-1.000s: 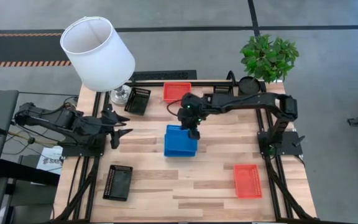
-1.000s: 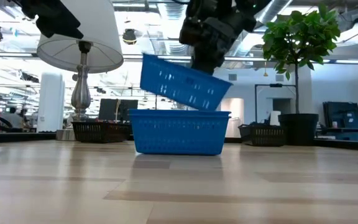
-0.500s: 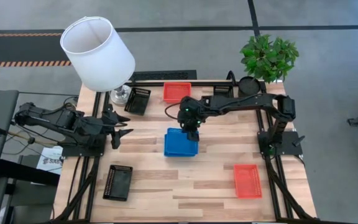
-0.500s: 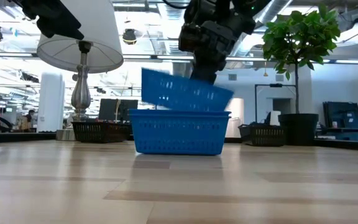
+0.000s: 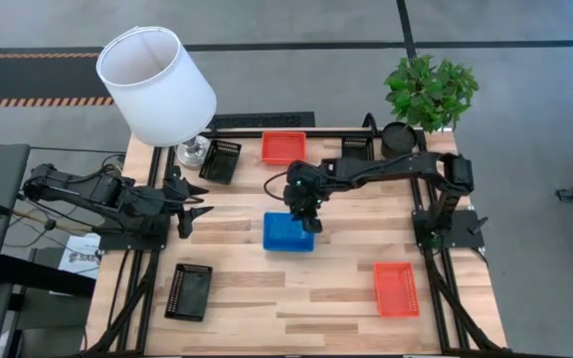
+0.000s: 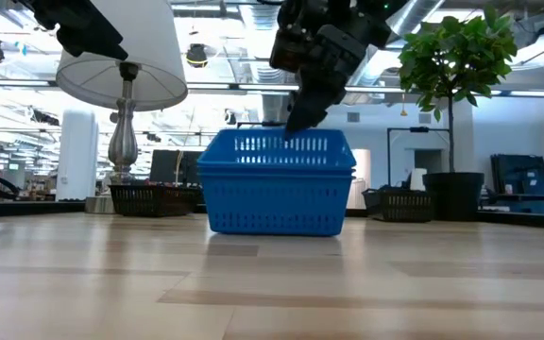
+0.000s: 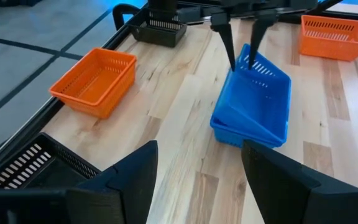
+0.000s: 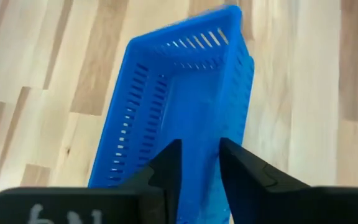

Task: Stack baskets by color
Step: Stack the blue bin on the top blue bins

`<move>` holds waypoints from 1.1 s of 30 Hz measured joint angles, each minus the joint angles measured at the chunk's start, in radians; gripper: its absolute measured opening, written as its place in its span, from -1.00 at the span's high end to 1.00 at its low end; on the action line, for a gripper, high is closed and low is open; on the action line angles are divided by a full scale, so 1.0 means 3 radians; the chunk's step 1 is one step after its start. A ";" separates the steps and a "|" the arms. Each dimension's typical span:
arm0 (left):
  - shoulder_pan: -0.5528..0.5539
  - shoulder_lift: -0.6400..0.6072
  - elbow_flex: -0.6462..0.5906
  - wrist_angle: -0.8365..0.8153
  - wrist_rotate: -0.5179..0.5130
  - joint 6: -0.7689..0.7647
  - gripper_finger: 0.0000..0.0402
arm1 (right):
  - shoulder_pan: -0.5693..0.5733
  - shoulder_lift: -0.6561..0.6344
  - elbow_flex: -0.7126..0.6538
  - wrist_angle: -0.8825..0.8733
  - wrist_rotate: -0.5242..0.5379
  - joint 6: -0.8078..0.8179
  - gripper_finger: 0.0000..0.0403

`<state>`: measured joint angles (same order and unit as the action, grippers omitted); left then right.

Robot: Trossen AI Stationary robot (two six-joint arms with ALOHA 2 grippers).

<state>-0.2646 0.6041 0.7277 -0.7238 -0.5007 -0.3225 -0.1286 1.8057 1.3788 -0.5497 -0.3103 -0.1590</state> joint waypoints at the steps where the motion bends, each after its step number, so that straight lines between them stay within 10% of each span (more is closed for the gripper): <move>1: 0.0000 0.0001 0.0000 -0.0001 0.0002 0.0000 -0.10 | 0.0010 -0.0001 0.0000 0.0031 0.0005 -0.0013 0.32; 16: 0.0000 0.0001 0.0000 -0.0001 0.0053 -0.0003 -0.10 | 0.0007 -0.0002 0.0000 0.0142 0.0172 0.0084 0.12; 33: 0.0000 0.0000 0.0000 -0.0003 0.0085 -0.0022 -0.10 | 0.0071 -0.0005 0.0000 0.0031 0.0324 0.0178 0.52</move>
<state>-0.2646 0.6041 0.7277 -0.7246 -0.4751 -0.3290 -0.1074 1.8042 1.3788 -0.5406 -0.2131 -0.1055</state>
